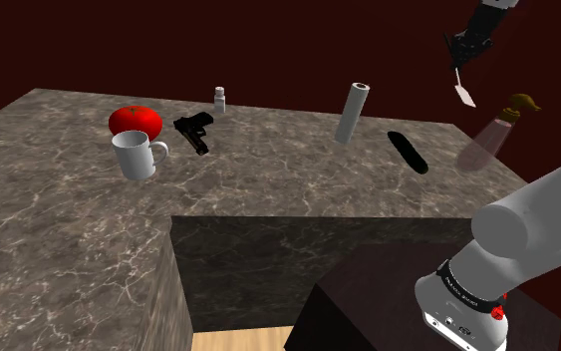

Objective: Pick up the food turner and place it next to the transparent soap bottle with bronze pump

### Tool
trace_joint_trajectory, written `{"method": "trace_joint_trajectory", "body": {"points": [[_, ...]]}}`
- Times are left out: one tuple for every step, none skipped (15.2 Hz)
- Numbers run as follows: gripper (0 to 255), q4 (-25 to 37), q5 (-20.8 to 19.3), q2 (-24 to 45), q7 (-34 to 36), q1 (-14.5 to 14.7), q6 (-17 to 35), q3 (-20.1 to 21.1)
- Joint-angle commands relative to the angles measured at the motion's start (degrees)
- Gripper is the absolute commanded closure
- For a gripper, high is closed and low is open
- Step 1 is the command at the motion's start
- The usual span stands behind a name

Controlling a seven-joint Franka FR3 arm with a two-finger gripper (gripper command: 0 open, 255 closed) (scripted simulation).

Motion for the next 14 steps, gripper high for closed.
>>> {"method": "trace_joint_trajectory", "body": {"points": [[255,-1.9,-0.1,-0.4,0.1,0.0,1.6,0.0],[255,-2.9,-0.2,-0.6,0.1,0.0,2.4,0.0],[255,-3.9,-0.2,-0.7,0.1,0.0,3.2,0.1],[255,-4.8,-0.2,-0.9,0.1,0.0,4.0,0.1],[255,-5.7,-0.3,-1.0,0.2,0.0,4.8,0.1],[255,-6.6,-0.3,-1.1,0.2,0.0,5.6,0.1],[255,-7.5,-0.3,-1.2,0.2,0.0,6.4,0.1],[255,-8.4,-0.4,-1.3,0.2,0.0,7.2,0.1],[255,-9.2,-0.4,-1.4,0.2,0.0,7.9,0.1],[255,-10.1,-0.4,-1.4,0.2,0.0,8.7,0.1],[255,-10.9,-0.4,-1.5,0.2,0.0,9.5,0.1],[255,-11.7,-0.4,-1.5,0.2,0.0,10.3,0.1],[255,-12.5,-0.5,-1.5,0.2,0.0,11.0,0.0],[255,-13.3,-0.5,-1.5,0.2,0.0,11.8,0.0]]}}
